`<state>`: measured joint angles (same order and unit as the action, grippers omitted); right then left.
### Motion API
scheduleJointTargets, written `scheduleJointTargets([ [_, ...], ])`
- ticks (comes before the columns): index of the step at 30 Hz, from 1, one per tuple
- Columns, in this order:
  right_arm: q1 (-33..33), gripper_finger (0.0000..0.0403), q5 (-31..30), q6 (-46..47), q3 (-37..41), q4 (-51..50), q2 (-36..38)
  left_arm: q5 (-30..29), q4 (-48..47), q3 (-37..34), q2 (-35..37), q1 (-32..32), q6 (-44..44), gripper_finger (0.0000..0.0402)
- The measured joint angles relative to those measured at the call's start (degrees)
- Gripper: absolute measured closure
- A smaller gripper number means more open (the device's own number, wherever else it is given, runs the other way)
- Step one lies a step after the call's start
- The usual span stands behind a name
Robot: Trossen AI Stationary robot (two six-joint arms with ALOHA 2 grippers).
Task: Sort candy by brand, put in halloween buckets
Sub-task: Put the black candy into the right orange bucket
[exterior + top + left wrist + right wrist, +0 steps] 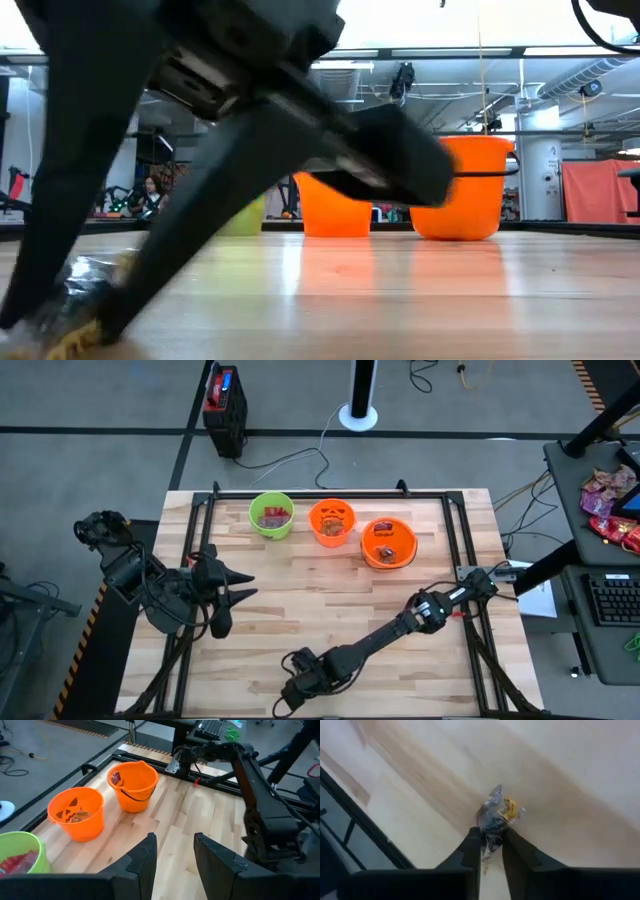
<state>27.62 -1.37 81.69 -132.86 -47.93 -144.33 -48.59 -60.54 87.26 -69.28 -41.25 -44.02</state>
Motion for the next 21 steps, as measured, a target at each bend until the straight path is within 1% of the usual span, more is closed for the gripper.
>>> scheduleJointTargets([
  [1,-0.22,0.0363,-0.35,-1.42,0.00,-0.08,0.11,0.37,0.05,0.00,0.00,0.00,0.00,0.0286],
  [3,-0.94,0.0363,-0.71,-4.77,0.07,-2.91,1.11,1.73,0.82,-0.02,-0.03,0.00,-0.14,0.0286],
  [5,-2.56,0.0370,-0.90,-9.03,0.04,-9.49,3.20,3.17,1.67,-0.02,-0.24,-0.02,-1.59,0.0286],
  [6,-3.75,0.0378,-1.73,-12.03,-0.28,-14.63,4.61,3.25,1.79,-0.02,-0.43,0.00,-2.33,0.0286],
  [8,-6.85,0.0384,-5.64,-17.95,-1.21,-26.42,8.95,3.23,1.67,-0.02,-0.85,-0.02,-2.86,0.0286],
  [10,-11.08,0.0392,-10.84,-23.15,-1.59,-35.82,15.72,2.99,1.63,-0.02,-1.25,0.02,-2.99,0.0286],
  [12,-16.12,0.0397,-14.99,-26.64,-1.71,-42.29,22.77,2.81,1.71,-0.02,-1.64,0.09,-3.01,0.0286],
  [14,-21.55,0.0398,-17.69,-31.09,-0.10,-41.62,29.78,2.77,1.89,-0.02,-2.16,0.11,-3.32,0.0286],
  [17,-29.33,0.0397,-16.93,-34.04,3.06,-42.42,37.91,2.65,1.95,-0.02,-2.86,0.15,-4.48,0.0286],
  [21,-38.67,0.0396,-16.67,-37.84,11.21,-42.09,47.43,2.53,1.98,0.02,-3.87,0.39,-6.02,0.0286],
])
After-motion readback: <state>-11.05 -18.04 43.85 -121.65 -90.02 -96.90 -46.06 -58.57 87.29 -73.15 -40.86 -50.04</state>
